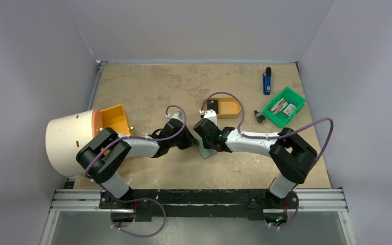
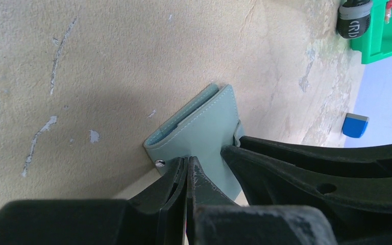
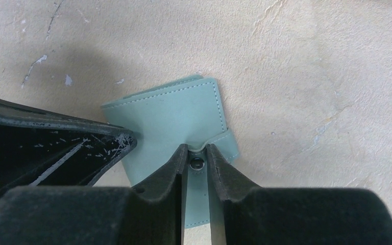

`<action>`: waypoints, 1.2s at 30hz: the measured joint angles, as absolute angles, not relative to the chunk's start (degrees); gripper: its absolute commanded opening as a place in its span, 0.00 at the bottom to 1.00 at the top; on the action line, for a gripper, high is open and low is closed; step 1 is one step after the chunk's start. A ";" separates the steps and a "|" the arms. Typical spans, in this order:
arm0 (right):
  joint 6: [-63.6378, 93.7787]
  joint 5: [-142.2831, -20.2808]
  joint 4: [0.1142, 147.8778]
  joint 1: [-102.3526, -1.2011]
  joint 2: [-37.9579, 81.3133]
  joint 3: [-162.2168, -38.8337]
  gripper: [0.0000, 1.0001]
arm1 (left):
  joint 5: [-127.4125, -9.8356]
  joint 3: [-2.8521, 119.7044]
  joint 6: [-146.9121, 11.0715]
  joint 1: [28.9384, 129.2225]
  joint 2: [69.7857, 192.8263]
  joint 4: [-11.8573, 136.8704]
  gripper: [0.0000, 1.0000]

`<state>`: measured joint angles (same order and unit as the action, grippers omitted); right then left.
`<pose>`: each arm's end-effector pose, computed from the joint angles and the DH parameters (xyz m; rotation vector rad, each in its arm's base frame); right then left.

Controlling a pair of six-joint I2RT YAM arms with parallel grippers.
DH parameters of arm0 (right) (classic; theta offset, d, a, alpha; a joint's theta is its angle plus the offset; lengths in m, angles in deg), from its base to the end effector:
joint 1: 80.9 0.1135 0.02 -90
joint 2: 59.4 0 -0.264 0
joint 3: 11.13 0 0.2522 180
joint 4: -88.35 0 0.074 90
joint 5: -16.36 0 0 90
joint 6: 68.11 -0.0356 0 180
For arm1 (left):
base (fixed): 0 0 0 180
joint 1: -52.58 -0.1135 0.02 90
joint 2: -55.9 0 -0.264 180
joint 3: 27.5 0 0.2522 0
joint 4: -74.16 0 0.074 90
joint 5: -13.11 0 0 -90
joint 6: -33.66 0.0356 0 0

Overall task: Put the credit cards into the card holder
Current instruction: Open the card holder at the center of the board.

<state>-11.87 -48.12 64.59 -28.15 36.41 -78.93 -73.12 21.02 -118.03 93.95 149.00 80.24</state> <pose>0.2150 0.2574 0.1743 -0.2065 2.3563 0.1711 0.2233 -0.1998 0.1319 -0.3947 2.4233 -0.9773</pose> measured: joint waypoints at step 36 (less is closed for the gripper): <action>-17.16 -55.64 59.81 -38.21 8.15 -63.83 0.66 | -72.66 22.16 -116.55 93.95 150.49 80.17 0.00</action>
